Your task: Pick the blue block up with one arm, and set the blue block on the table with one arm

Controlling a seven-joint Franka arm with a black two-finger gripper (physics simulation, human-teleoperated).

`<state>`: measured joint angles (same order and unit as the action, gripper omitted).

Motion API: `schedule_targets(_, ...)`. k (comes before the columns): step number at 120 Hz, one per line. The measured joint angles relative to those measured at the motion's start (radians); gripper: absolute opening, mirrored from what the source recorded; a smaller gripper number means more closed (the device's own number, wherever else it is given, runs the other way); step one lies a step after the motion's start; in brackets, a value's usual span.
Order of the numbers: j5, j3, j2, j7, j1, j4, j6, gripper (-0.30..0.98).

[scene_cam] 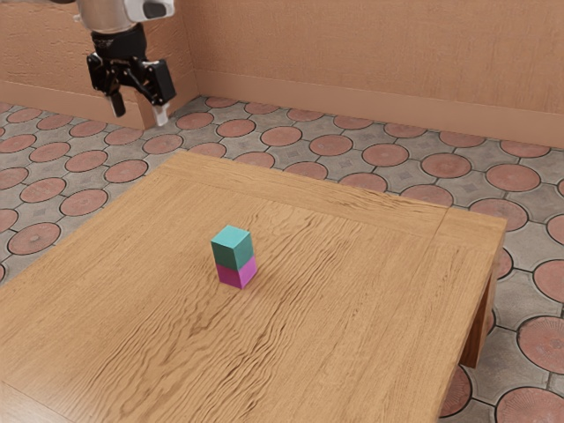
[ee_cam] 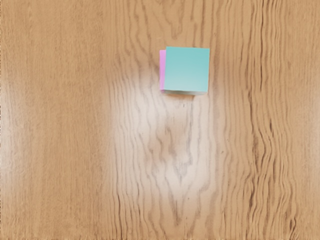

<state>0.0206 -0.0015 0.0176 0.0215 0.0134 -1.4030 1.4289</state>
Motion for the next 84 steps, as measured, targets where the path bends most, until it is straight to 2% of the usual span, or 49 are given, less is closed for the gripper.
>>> schedule_targets(24,-0.004,0.001,0.001,0.009,0.027,0.004,-0.026,0.69)
schedule_targets(36,-0.008,-0.007,0.004,0.013,0.051,0.212,-0.091,0.69)
schedule_targets(48,-0.015,-0.012,0.015,0.015,0.063,0.278,-0.138,0.69)
schedule_targets(74,-0.017,-0.008,0.084,0.017,-0.040,0.288,-0.151,0.69)
schedule_targets(84,-0.015,-0.004,0.099,0.018,-0.043,0.286,-0.143,0.68)
